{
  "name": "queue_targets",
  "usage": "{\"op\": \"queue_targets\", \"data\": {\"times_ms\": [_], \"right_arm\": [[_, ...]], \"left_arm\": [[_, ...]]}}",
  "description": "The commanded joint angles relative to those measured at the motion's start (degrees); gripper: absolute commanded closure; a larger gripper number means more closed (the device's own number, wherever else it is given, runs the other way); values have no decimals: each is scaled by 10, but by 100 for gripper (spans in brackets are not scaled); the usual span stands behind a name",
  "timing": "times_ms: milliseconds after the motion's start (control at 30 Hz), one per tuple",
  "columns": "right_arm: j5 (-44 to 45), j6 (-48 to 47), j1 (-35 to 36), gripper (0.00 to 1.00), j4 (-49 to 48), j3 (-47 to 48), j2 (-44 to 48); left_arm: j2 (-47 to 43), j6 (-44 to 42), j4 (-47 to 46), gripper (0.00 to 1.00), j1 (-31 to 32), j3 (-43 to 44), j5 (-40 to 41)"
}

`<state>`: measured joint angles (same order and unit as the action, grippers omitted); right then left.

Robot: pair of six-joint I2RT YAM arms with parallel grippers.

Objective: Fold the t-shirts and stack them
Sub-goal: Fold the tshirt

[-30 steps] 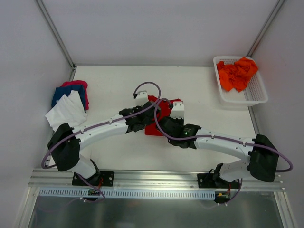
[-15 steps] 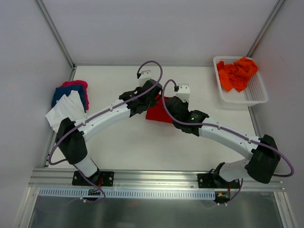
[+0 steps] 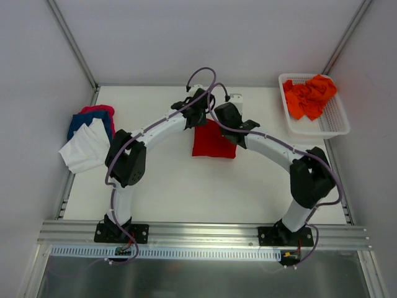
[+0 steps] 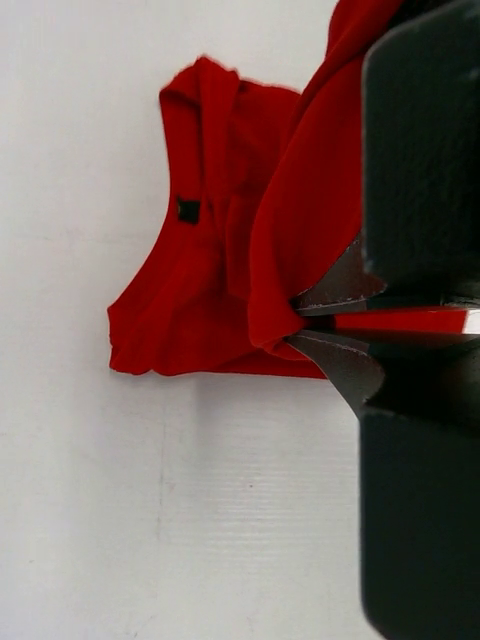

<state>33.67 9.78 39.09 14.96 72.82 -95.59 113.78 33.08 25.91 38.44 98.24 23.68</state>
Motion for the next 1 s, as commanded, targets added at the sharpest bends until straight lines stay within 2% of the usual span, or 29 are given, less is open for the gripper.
{"op": "queue_targets", "data": {"times_ms": [0,267,500,633,667,700,733,767,800,833,900,967], "right_arm": [[-28,-35,-31,100,27,38,-49],[-33,-33,-50,100,27,101,-151],[-9,-35,-57,100,31,102,-150],[1,-44,-62,100,36,105,-144],[-1,-45,-65,98,42,109,-145],[-1,-43,-67,92,46,114,-152],[1,-45,-69,62,52,123,-155],[6,-45,-69,41,53,123,-158],[16,-44,-69,29,53,123,-158],[21,-42,-70,20,53,122,-154],[46,-43,-69,11,52,121,-142],[65,-61,-68,11,44,117,-127]], "left_arm": [[37,-35,21,100,-34,37,22],[108,-47,16,100,-59,77,-21],[164,-75,0,100,-66,131,-68],[170,-72,-1,100,-66,132,-81],[170,-72,0,100,-66,129,-83],[169,-72,0,97,-66,123,-84],[167,-72,0,55,-66,118,-77],[159,-73,-2,24,-65,107,-72],[153,-77,-1,3,-64,101,-65],[147,-79,-2,1,-64,94,-46],[124,-94,-15,1,-58,77,-24],[91,-115,-24,1,-53,68,0]]}}
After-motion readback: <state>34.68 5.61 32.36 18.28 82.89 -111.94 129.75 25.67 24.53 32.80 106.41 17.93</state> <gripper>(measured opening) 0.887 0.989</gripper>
